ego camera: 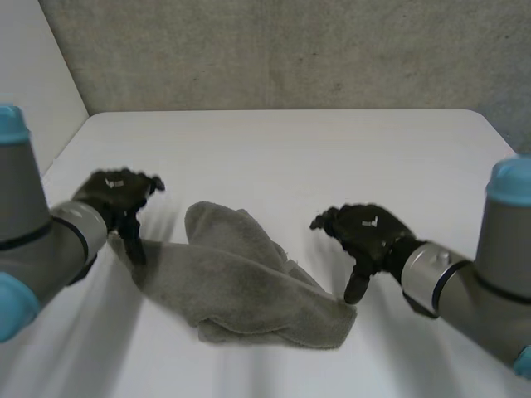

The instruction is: Fold the towel.

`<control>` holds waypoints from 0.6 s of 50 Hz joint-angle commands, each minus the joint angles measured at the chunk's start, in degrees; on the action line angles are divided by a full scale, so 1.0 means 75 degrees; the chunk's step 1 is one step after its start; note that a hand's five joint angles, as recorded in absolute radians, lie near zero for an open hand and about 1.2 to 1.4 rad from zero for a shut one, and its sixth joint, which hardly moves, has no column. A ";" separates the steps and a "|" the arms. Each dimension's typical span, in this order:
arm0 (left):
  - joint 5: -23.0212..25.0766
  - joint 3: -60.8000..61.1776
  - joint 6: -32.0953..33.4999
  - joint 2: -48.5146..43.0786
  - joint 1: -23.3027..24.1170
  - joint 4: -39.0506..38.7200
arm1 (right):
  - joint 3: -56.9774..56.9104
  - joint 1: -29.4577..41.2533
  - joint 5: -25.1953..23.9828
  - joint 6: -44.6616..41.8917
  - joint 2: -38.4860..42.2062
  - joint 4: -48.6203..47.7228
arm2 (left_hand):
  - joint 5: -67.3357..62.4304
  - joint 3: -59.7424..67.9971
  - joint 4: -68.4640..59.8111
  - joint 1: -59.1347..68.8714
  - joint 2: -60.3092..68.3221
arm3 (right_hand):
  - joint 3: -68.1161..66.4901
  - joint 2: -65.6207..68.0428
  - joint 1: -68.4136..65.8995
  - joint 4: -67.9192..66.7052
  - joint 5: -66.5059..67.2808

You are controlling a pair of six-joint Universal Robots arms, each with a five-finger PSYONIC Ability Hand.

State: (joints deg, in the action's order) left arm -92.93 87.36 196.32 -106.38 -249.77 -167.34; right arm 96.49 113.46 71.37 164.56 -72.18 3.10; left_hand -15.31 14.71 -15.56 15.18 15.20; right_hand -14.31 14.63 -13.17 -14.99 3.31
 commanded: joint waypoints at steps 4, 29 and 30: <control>-0.0031 0.0106 -0.0009 -0.1038 0.0021 -0.0223 | 0.0107 0.0352 0.0082 0.0875 0.0940 -0.0471 | 0.1497 -0.0084 0.0197 -0.0146 -0.0149 | 0.0071 -0.0112 -0.0082 0.0160 0.0063; -0.0066 0.0247 0.0155 -0.1074 0.0009 -0.0469 | -0.0127 0.1149 0.0070 0.1367 0.1350 -0.0765 | -0.5495 0.6909 -0.6796 0.6846 0.6843 | -0.6378 0.6336 -0.6531 -0.6288 0.6511; -0.0066 0.0201 0.0155 -0.1039 -0.0014 -0.0470 | -0.0232 0.1161 -0.0011 0.1297 0.1362 -0.0718 | -0.6455 0.7868 -0.7756 0.7806 0.7803 | -0.8276 0.8234 -0.8429 -0.8186 0.8409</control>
State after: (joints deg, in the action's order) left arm -93.35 89.58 197.39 -114.99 -249.62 -170.34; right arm 96.44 121.86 71.97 175.11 -62.77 -2.73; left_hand -69.40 69.88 -69.55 69.87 69.97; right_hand -53.78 54.18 -52.78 -53.07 42.54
